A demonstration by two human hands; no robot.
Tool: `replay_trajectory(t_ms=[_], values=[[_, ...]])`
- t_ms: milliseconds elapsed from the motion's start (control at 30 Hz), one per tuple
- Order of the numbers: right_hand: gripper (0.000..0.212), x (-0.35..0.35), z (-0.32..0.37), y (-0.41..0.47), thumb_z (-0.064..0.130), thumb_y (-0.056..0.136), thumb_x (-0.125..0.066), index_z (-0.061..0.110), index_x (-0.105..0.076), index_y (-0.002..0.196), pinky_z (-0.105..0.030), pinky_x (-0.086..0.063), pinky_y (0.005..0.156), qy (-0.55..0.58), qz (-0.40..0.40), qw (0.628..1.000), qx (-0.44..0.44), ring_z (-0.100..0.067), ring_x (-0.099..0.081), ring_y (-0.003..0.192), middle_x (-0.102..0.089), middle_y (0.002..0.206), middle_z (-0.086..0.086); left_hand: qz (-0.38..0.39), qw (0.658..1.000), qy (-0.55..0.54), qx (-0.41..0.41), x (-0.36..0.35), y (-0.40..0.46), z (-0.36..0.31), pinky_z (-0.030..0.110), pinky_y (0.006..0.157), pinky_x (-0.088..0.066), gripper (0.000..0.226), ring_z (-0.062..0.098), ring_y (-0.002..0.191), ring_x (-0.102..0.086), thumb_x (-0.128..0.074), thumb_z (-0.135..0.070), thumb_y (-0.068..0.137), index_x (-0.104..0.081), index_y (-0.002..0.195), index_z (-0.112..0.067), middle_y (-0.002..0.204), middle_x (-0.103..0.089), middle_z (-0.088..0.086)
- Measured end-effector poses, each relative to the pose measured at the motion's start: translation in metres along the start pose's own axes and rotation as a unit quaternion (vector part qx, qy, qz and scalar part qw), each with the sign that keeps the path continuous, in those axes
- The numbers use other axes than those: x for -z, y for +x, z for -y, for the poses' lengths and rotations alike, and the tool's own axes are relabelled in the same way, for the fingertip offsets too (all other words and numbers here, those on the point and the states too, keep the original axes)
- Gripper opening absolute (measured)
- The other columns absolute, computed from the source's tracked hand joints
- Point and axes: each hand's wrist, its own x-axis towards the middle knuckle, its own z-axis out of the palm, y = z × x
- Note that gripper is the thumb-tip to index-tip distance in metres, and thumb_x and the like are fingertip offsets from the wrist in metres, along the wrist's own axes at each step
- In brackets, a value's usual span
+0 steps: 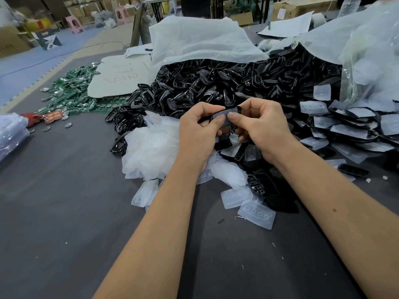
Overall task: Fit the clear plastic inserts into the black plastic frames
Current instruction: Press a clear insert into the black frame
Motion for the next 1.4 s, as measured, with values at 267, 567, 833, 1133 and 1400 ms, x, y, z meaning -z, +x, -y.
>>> replay_trajectory(t_ms=[267,567,833,1133,1400], values=[[0.009,0.005,0.006,0.000,0.012,0.093,-0.077,0.005,-0.071,0.095,-0.023,-0.049,0.049,0.098,0.046,0.993,-0.042,-0.036,-0.069,0.078,-0.074,0.087,-0.021,0.018,0.999,-0.037,0.026,0.002,-0.002,-0.003,0.025,0.059,-0.055,0.015,0.006,0.065,-0.067,-0.068,-0.002,0.098,-0.074,0.100,-0.016,0.081,-0.073,-0.006],[0.007,0.001,0.001,-0.002,0.006,0.093,-0.075,0.000,-0.072,0.097,-0.022,-0.052,0.050,0.023,0.053,0.998,0.003,-0.019,-0.076,0.069,-0.078,0.078,-0.009,0.005,1.000,-0.015,0.013,0.001,-0.001,-0.001,0.028,0.063,-0.059,0.015,0.009,0.067,-0.067,-0.069,0.001,0.095,-0.074,0.098,-0.013,0.081,-0.073,-0.006],[0.006,-0.005,-0.008,0.000,0.003,0.091,-0.077,0.006,-0.073,0.086,-0.030,-0.055,0.051,-0.036,0.002,0.999,0.012,-0.019,-0.068,0.055,-0.074,0.072,-0.013,-0.001,1.000,0.020,0.001,0.000,0.002,0.007,0.023,0.060,-0.055,0.017,0.015,0.066,-0.070,-0.070,0.002,0.090,-0.074,0.093,-0.015,0.075,-0.076,0.001],[0.021,-0.004,-0.003,-0.004,0.010,0.091,-0.078,0.019,-0.071,0.108,-0.035,-0.058,0.052,-0.058,0.008,0.994,0.088,-0.030,-0.073,0.065,-0.072,0.084,-0.011,-0.015,0.998,-0.050,0.043,0.002,0.002,0.001,0.030,0.058,-0.054,0.017,0.010,0.057,-0.062,-0.070,0.004,0.091,-0.074,0.092,-0.013,0.072,-0.071,0.001],[0.019,0.008,0.008,-0.005,0.021,0.092,-0.081,0.016,-0.079,0.109,-0.019,-0.048,0.078,-0.287,0.043,0.895,0.338,-0.014,-0.063,0.091,-0.065,0.101,-0.001,-0.020,0.965,-0.208,0.161,0.008,0.010,-0.015,0.015,0.052,-0.045,0.017,0.011,0.054,-0.057,-0.060,0.012,0.091,-0.071,0.104,0.012,0.082,-0.068,0.018]])
